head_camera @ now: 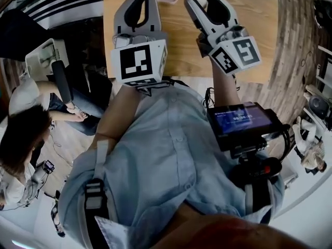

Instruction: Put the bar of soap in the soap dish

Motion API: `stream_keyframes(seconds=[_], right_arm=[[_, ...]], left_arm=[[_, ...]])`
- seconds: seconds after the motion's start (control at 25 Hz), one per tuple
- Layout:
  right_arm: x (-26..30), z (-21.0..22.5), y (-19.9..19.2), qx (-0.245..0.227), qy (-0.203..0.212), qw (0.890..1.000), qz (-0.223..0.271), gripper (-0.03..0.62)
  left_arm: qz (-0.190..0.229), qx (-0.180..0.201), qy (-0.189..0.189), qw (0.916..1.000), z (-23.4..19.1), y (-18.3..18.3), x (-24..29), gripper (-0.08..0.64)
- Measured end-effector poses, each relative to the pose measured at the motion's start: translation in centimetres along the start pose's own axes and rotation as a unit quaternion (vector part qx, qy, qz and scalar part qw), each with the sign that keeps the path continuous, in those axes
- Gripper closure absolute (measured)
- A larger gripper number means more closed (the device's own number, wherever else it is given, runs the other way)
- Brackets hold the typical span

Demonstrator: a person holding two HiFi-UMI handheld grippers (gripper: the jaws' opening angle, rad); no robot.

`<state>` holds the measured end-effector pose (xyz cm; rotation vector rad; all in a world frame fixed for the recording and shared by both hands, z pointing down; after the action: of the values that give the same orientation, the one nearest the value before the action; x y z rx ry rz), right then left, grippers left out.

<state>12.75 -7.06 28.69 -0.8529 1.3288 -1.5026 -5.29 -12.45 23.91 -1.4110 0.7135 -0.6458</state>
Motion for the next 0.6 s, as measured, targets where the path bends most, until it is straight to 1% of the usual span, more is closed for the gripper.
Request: stream_keyframes(seconds=[0.2, 0.32, 0.48, 0.6], right_arm=[[0.2, -0.4, -0.2, -0.018, 0.007, 1.000, -0.007, 0.388], [0.2, -0.7, -0.4, -0.021, 0.010, 1.000, -0.010, 0.388], [0.1, -0.9, -0.8, -0.025, 0.011, 0.999, -0.017, 0.388], [0.1, -1.0, -1.0, -0.030, 0.011, 0.999, -0.021, 0.388]], left_arm=[[0.006, -0.001, 0.006, 1.0000, -0.2, 0.5, -0.5, 0.554], [0.006, -0.008, 0.009, 0.9999, -0.2, 0.9, -1.1, 0.554], [0.022, -0.014, 0.013, 0.9996, 0.0, 1.5, -1.8, 0.554], [0.023, -0.015, 0.015, 0.9995, -0.1, 1.8, -2.2, 0.554]])
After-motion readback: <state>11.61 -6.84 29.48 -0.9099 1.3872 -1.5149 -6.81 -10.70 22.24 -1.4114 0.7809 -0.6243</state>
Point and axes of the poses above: the fingertips, and each gripper's own axes: x forward along the fingers, z to its right, y out of its top, the point moved 9 cm from there along -x, backward along the fingers, and after that the axes turned 4 degrees about -z, right-handed, at the moved point
